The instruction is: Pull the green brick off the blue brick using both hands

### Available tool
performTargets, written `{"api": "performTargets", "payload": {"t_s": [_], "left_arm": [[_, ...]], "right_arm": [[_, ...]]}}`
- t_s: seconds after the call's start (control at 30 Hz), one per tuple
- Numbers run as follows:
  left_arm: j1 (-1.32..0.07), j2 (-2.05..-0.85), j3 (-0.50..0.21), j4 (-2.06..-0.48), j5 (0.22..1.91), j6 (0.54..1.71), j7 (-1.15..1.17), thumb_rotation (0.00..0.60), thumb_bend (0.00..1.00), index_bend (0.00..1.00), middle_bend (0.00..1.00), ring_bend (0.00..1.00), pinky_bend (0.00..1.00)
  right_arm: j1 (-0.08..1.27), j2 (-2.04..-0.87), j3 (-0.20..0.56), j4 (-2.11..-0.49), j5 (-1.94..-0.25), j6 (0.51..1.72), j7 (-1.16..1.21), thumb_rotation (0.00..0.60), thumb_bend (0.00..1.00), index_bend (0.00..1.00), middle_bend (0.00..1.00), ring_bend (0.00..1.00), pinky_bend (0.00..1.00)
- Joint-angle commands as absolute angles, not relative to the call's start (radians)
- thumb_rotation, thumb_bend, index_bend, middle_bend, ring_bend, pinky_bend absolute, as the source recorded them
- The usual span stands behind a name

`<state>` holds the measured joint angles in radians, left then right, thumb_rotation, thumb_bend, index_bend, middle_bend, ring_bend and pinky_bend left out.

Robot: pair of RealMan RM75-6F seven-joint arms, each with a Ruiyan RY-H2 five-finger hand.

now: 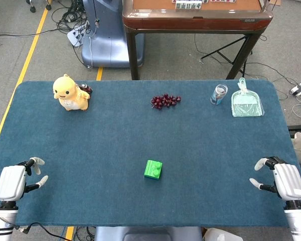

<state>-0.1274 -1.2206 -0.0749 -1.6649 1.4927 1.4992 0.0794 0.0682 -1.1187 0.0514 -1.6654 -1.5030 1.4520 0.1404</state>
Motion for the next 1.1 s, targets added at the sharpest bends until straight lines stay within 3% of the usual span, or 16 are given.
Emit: {"api": "performTargets", "payload": {"t_s": [0.03, 0.23, 0.3, 0.43, 0.5, 0.57, 0.77, 1.1], "left_arm": [[-0.126, -1.215, -0.071, -1.669, 1.494, 1.498, 0.086, 0.600, 0.21, 0.56, 0.61, 0.63, 0.75], [-0.122, -1.198, -0.075, -1.672, 1.484, 1.501, 0.080, 0.600, 0.21, 0.56, 0.61, 0.63, 0.75], [-0.122, -1.192, -0.068, -1.671, 1.492, 1.495, 0.056, 0.600, 0.21, 0.55, 0.61, 0.63, 0.75], [-0.126, -1.149, -0.017, -1.683, 1.545, 1.449, -0.097, 0.600, 0.21, 0.39, 0.61, 0.63, 0.75], [-0.127, -1.132, -0.002, -1.675, 1.562, 1.438, -0.143, 0.600, 0.21, 0.28, 0.61, 0.63, 0.75], [-0.119, -1.140, -0.007, -1.656, 1.559, 1.457, -0.125, 0.600, 0.21, 0.24, 0.61, 0.63, 0.75], [-0.102, -1.178, -0.014, -1.641, 1.535, 1.481, -0.069, 0.600, 0.21, 0.28, 0.61, 0.63, 0.76], [-0.103, -1.198, -0.022, -1.629, 1.529, 1.484, -0.069, 0.600, 0.21, 0.30, 0.61, 0.63, 0.76]], "right_arm": [[0.076, -1.132, 0.058, -1.655, -1.500, 1.446, 0.151, 0.600, 0.05, 0.55, 0.51, 0.38, 0.47], [0.088, -1.151, 0.067, -1.673, -1.504, 1.442, 0.201, 0.600, 0.04, 0.55, 0.51, 0.38, 0.47], [0.099, -1.143, 0.053, -1.684, -1.528, 1.419, 0.227, 0.600, 0.01, 0.53, 0.46, 0.37, 0.46], [0.138, -1.108, 0.042, -1.736, -1.569, 1.366, 0.309, 0.600, 0.00, 0.29, 0.28, 0.24, 0.36], [0.152, -1.109, 0.051, -1.754, -1.578, 1.363, 0.295, 0.600, 0.00, 0.23, 0.24, 0.20, 0.33], [0.167, -1.117, 0.058, -1.779, -1.588, 1.357, 0.258, 0.600, 0.00, 0.21, 0.22, 0.18, 0.31], [0.239, -1.119, 0.067, -1.859, -1.601, 1.268, 0.146, 0.600, 0.00, 0.15, 0.15, 0.10, 0.24], [0.345, -1.241, 0.122, -1.918, -1.517, 1.165, -0.053, 0.600, 0.00, 0.15, 0.14, 0.08, 0.23]]}}
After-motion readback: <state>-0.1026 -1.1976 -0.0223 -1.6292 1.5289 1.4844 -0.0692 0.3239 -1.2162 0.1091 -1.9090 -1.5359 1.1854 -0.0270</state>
